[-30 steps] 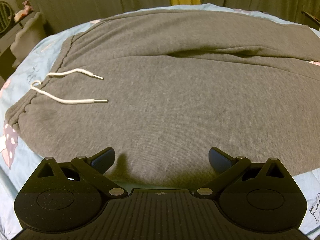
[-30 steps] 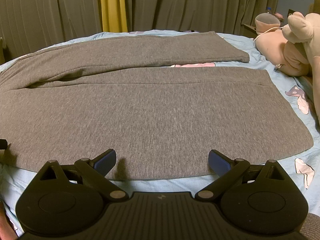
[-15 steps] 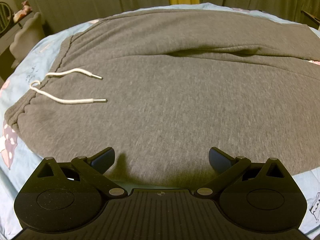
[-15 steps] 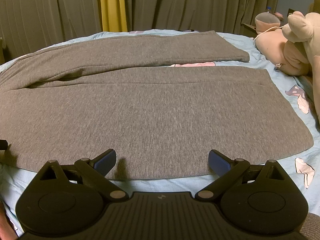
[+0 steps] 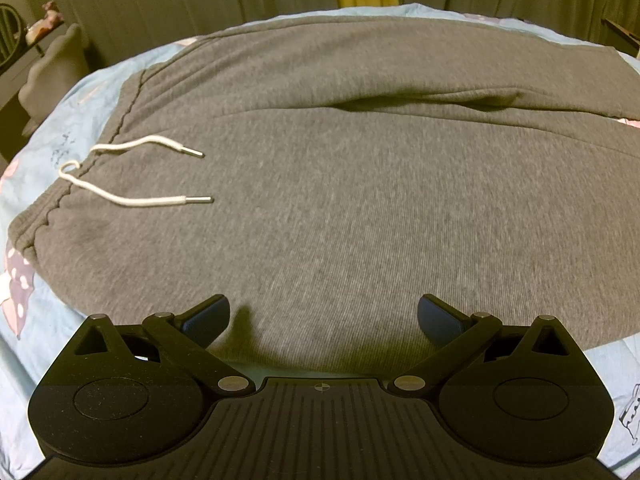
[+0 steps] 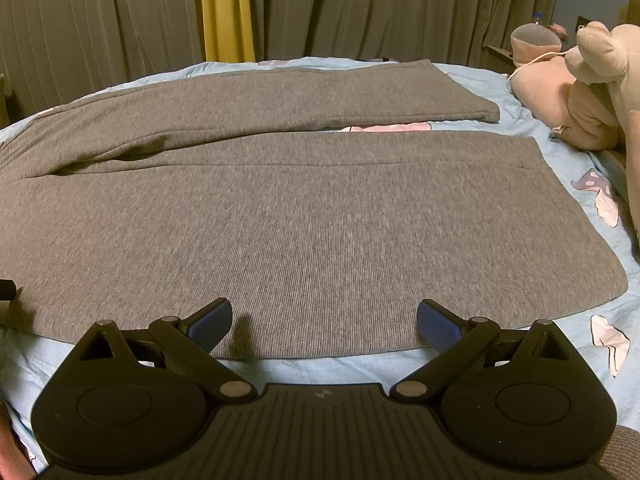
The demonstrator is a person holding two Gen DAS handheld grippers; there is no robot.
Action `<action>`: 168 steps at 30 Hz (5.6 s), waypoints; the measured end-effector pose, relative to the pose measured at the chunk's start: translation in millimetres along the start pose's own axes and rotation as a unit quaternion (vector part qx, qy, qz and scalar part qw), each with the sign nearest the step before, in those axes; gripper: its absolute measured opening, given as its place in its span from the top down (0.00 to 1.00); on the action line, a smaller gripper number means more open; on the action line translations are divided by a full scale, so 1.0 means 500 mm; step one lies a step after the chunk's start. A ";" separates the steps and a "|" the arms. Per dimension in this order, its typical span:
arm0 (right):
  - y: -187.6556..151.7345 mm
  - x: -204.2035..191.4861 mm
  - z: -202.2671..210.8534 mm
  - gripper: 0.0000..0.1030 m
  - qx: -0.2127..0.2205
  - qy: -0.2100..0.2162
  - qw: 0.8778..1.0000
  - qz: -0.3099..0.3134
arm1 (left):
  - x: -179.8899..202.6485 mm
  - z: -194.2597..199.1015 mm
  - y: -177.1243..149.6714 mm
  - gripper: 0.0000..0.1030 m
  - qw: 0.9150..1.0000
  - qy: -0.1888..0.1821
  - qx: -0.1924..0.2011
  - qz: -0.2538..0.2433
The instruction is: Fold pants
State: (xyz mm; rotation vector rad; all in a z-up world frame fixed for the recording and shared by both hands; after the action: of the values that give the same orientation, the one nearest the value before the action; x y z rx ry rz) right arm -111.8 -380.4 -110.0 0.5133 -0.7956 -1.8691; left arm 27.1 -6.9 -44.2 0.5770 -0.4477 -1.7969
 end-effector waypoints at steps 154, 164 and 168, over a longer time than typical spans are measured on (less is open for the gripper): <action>0.412 0.207 -0.208 0.97 0.090 -0.022 0.963 -0.253 | -0.087 -0.139 0.084 0.00 0.963 0.147 0.139 0.179; 0.192 0.294 -0.142 0.88 0.061 -0.034 0.937 -0.341 | -0.083 -0.101 0.080 0.00 0.963 0.141 0.150 0.174; 0.202 0.299 -0.171 0.55 0.078 -0.032 0.933 -0.351 | -0.086 -0.092 0.080 0.00 0.962 0.137 0.155 0.177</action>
State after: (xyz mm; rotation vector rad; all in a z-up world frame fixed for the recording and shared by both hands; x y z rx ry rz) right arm -53.1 -570.9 -96.3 0.9319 -0.8784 -2.4951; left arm 95.7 22.0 -51.8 0.8907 -0.6028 -1.2894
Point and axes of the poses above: each gripper's, at about its wrist camera, not at the fingertips, and z roughly against the way its jaws point, x to its right, y to its top, the point moved 5 cm from there along -z, roughly the way its jaws point, and after that the axes turned 2 degrees about x, right-handed, at the moved point
